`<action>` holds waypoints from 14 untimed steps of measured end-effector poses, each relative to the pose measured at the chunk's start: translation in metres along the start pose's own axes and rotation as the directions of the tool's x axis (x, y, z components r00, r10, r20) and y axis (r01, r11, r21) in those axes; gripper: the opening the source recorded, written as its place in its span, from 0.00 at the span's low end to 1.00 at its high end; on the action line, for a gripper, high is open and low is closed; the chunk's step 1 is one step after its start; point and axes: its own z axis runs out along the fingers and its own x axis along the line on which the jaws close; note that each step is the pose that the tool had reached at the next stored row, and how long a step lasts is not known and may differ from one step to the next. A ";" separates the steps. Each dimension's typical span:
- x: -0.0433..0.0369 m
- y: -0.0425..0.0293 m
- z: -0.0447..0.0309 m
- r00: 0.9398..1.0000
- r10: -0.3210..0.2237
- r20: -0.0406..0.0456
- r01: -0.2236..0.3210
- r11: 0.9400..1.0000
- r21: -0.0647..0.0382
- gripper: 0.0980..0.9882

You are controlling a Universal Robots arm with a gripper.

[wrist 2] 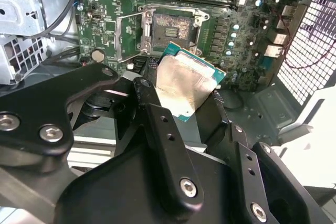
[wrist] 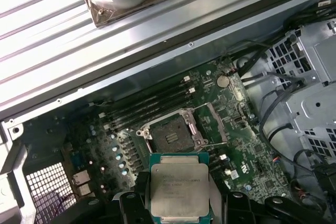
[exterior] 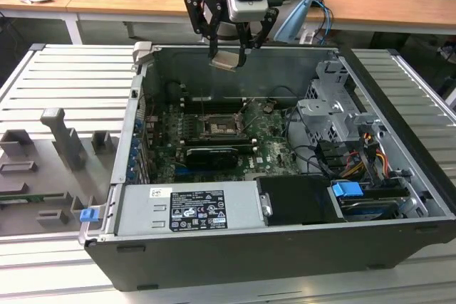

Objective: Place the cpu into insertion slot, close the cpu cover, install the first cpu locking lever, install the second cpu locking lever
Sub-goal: 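Place the cpu into insertion slot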

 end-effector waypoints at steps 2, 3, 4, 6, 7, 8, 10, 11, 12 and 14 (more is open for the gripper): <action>0.0000 0.0000 0.0000 1.000 0.008 0.001 -0.008 1.000 0.000 0.49; 0.0000 0.0000 0.0000 1.000 0.013 0.001 -0.013 1.000 0.000 0.49; 0.0000 0.0000 0.0000 1.000 0.019 0.002 -0.019 1.000 0.000 0.49; 0.0000 0.0000 -0.0001 1.000 0.029 0.003 -0.029 1.000 0.000 0.49; 0.0000 0.0000 0.0000 0.999 0.033 0.003 -0.033 0.999 0.000 0.49; 0.0000 0.0000 0.0000 0.999 0.035 0.004 -0.035 0.999 0.000 0.49; 0.0000 0.0000 0.0000 0.999 0.043 0.004 -0.043 0.999 0.000 0.49; 0.0000 0.0000 0.0000 0.999 0.049 0.005 -0.049 0.999 0.000 0.49; 0.0000 0.0000 0.0000 0.999 0.053 0.005 -0.053 0.999 0.000 0.49; 0.0000 0.0000 0.0000 0.998 0.059 0.006 -0.059 0.998 0.000 0.49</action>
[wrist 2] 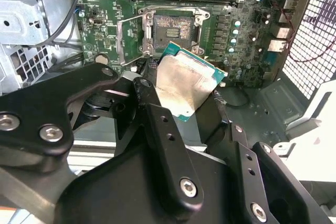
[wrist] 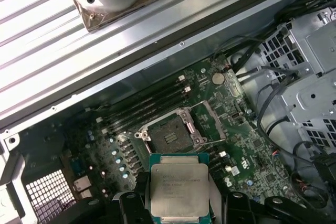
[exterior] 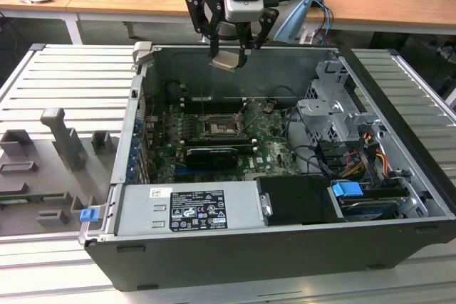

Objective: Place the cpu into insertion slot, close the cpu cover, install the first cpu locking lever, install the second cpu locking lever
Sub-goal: 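Place the cpu into insertion slot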

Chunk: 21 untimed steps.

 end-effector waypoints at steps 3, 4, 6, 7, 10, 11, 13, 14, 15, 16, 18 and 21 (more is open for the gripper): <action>0.0000 0.0000 0.0000 1.000 0.010 0.001 -0.010 1.000 0.000 0.49; 0.0000 0.0000 0.0000 1.000 0.015 0.001 -0.015 1.000 0.000 0.49; 0.0000 0.0000 0.0000 1.000 0.021 0.002 -0.021 1.000 0.000 0.49; 0.0000 0.0000 0.0000 1.000 0.024 0.002 -0.024 1.000 0.000 0.49; 0.0000 0.0000 0.0000 0.999 0.039 0.003 -0.039 0.999 -0.001 0.49; 0.0000 0.0000 0.0000 0.999 0.045 0.004 -0.045 0.999 -0.001 0.49; 0.0000 0.0000 0.0000 0.999 0.055 0.005 -0.055 0.999 -0.001 0.49; 0.0000 0.0000 0.0000 0.998 0.058 0.005 -0.058 0.998 -0.001 0.49; 0.0000 0.0000 0.0000 0.998 0.062 0.006 -0.062 0.998 -0.001 0.49; 0.0000 0.0000 0.0000 0.998 0.067 0.006 -0.067 0.998 -0.001 0.49; 0.0000 0.0000 0.0000 0.997 0.076 0.007 -0.076 0.997 -0.002 0.49; 0.0000 0.0000 0.0000 0.996 0.088 0.008 -0.088 0.996 -0.002 0.49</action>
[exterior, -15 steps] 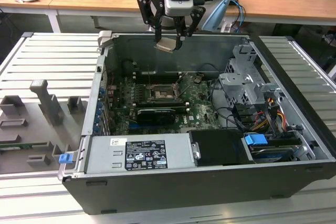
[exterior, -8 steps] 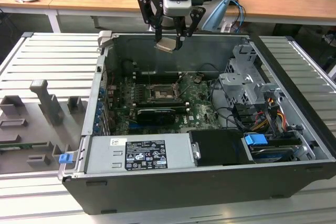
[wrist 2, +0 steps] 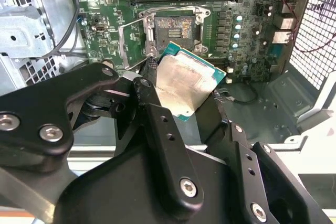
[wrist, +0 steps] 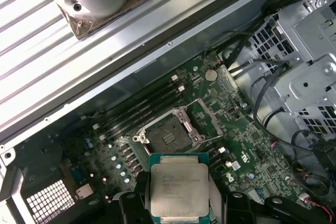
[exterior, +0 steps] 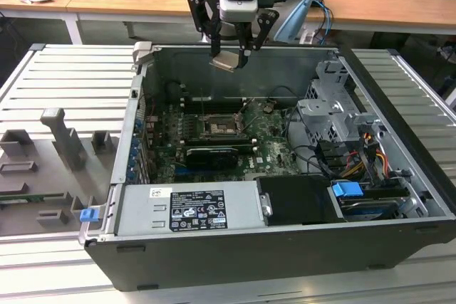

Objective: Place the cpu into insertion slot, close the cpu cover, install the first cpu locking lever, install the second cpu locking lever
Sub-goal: 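Place the cpu into insertion slot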

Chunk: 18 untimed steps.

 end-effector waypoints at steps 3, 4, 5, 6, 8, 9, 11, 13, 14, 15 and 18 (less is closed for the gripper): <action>0.0000 0.0000 0.0000 1.000 0.018 0.002 -0.018 1.000 0.000 0.49; 0.0000 0.0000 0.0000 1.000 0.021 0.002 -0.021 1.000 0.000 0.49; 0.0000 0.0000 0.0000 1.000 0.025 0.002 -0.025 1.000 0.000 0.49; 0.0000 0.0000 0.0000 0.999 0.032 0.003 -0.032 1.000 -0.001 0.49; 0.0000 0.0000 0.0000 0.999 0.039 0.003 -0.039 0.999 -0.001 0.49; 0.0000 0.0000 0.0000 0.999 0.042 0.004 -0.042 0.999 -0.001 0.49; 0.0000 0.0000 0.0000 0.999 0.050 0.004 -0.050 0.999 -0.001 0.49; 0.0000 0.0000 0.0000 0.998 0.058 0.005 -0.058 0.998 -0.001 0.49; 0.0000 0.0000 0.0000 0.998 0.062 0.005 -0.062 0.998 -0.001 0.49; 0.0000 0.0000 0.0000 0.998 0.067 0.006 -0.067 0.998 -0.001 0.49; 0.0000 0.0000 0.0000 0.997 0.083 0.007 -0.083 0.997 -0.002 0.49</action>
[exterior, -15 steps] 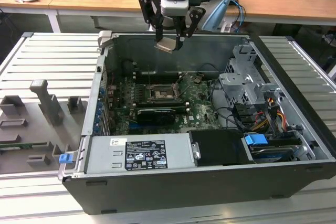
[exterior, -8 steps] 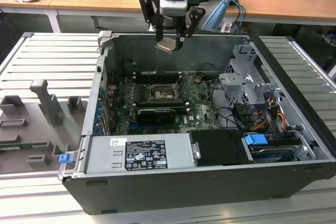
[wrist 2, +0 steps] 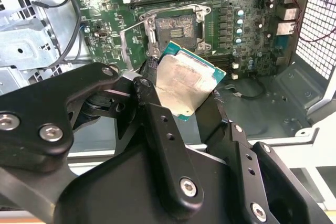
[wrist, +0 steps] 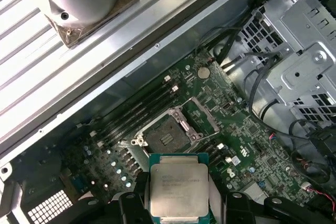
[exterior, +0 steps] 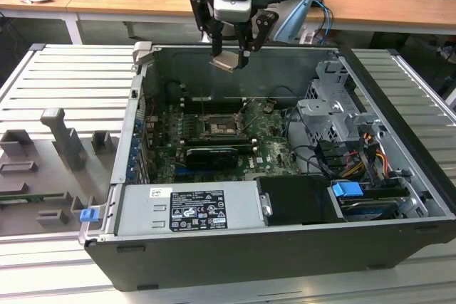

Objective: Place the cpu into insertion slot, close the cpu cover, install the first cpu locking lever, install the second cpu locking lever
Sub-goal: 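Place the cpu into insertion slot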

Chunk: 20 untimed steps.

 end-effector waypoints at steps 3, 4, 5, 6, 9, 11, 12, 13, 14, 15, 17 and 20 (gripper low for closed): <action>0.0000 0.0000 0.0000 1.000 0.010 0.001 -0.010 1.000 0.000 0.49; 0.0000 0.0000 0.0000 1.000 0.016 0.001 -0.016 1.000 0.000 0.49; 0.0000 0.0000 0.0000 1.000 0.022 0.002 -0.022 1.000 0.000 0.49; 0.0000 0.0000 0.0000 1.000 0.025 0.002 -0.025 1.000 0.000 0.49; 0.0000 0.0000 0.0000 0.999 0.038 0.003 -0.038 0.999 -0.001 0.49; 0.0000 0.0000 0.0000 0.999 0.048 0.004 -0.048 0.999 -0.001 0.49; 0.0000 0.0000 0.0000 0.999 0.051 0.005 -0.051 0.999 -0.001 0.49; 0.0000 0.0000 0.0000 0.998 0.055 0.005 -0.055 0.999 -0.001 0.49; 0.0000 0.0000 0.0000 0.998 0.059 0.005 -0.059 0.998 -0.001 0.49; 0.0000 0.0000 0.0000 0.998 0.062 0.006 -0.062 0.998 -0.001 0.49; 0.0000 0.0000 0.0000 0.997 0.075 0.007 -0.075 0.997 -0.002 0.49; 0.0000 0.0000 0.0000 0.996 0.088 0.008 -0.088 0.996 -0.002 0.49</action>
